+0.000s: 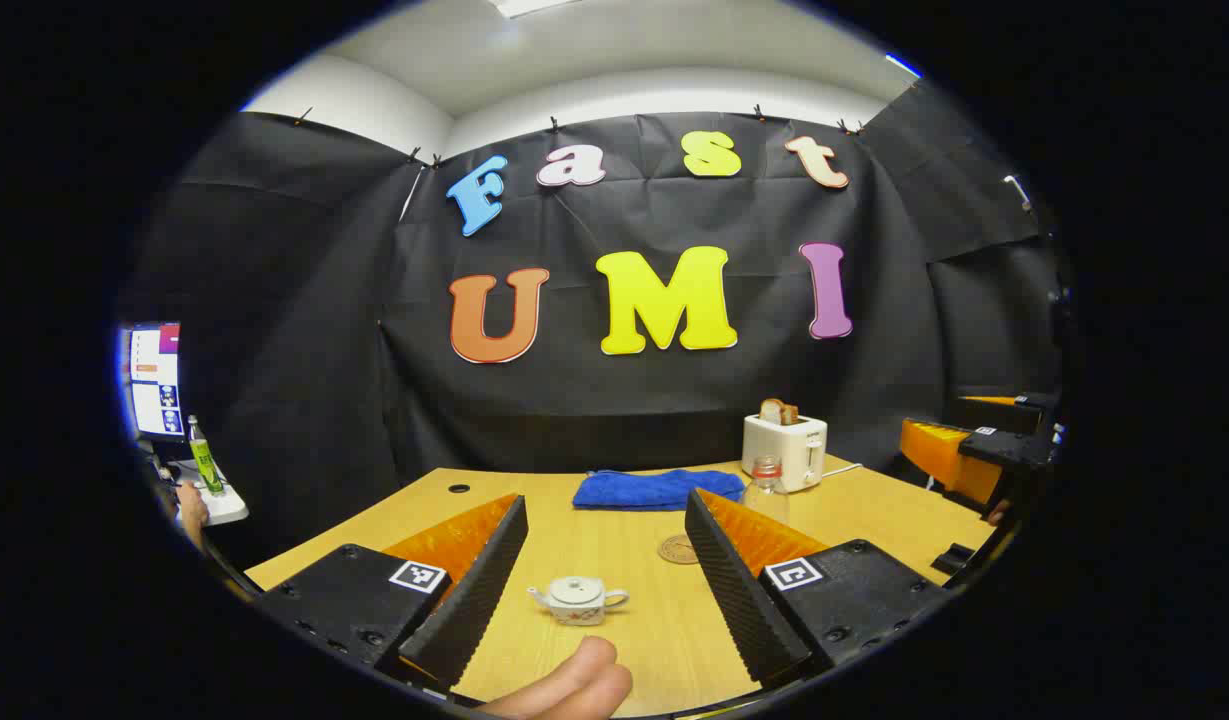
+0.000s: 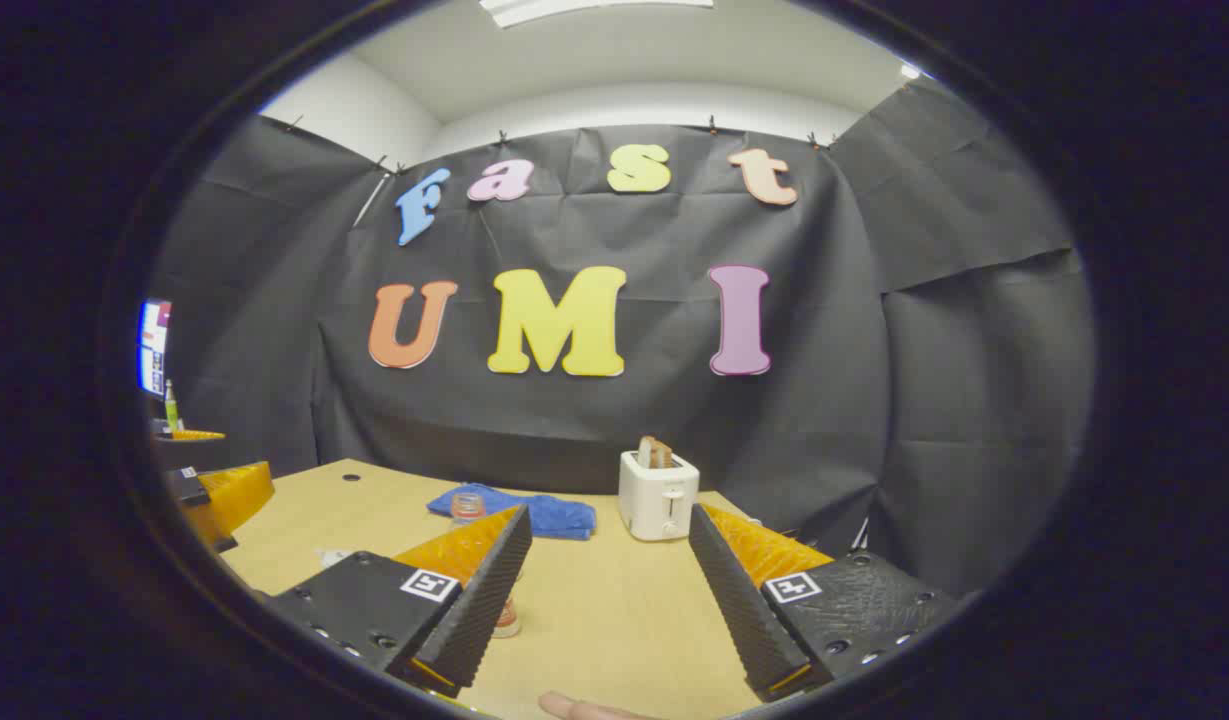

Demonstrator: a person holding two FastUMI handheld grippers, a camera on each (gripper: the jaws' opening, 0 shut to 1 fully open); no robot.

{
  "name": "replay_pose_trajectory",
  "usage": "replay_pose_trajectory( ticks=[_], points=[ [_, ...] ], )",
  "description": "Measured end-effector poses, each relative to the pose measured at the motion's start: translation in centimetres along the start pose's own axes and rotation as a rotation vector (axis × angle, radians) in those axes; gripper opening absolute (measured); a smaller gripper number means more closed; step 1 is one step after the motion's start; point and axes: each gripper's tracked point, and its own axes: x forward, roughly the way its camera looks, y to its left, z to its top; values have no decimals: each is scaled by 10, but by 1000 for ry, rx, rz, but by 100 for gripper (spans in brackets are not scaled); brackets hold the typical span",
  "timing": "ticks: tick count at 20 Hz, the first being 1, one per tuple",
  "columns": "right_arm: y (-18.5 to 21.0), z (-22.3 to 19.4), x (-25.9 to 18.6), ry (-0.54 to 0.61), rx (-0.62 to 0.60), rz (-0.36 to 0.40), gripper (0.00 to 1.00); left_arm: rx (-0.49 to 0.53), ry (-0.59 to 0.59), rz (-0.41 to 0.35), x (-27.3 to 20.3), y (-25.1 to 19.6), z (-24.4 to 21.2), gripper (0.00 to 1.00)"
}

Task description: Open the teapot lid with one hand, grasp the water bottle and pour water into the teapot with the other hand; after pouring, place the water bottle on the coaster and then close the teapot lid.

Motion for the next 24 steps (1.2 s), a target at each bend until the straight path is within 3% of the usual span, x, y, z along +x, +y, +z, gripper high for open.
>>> replay_pose_trajectory(
  ticks=[5, 11, 18, 24],
  points=[
    [1, -8, 0, 9, -60, -11, 95, 82, 17, 86, 11, 35, -9, 100],
    [-16, -16, 5, 40, -48, -46, 95, -10, 26, 93, 11, 41, -11, 99],
    [-10, -21, 9, 56, -65, -38, 95, -38, 48, 90, 18, 44, -20, 99],
    [-7, -29, 12, 72, -84, -39, 95, -152, 24, 73, 52, 45, -40, 99]
  ],
)
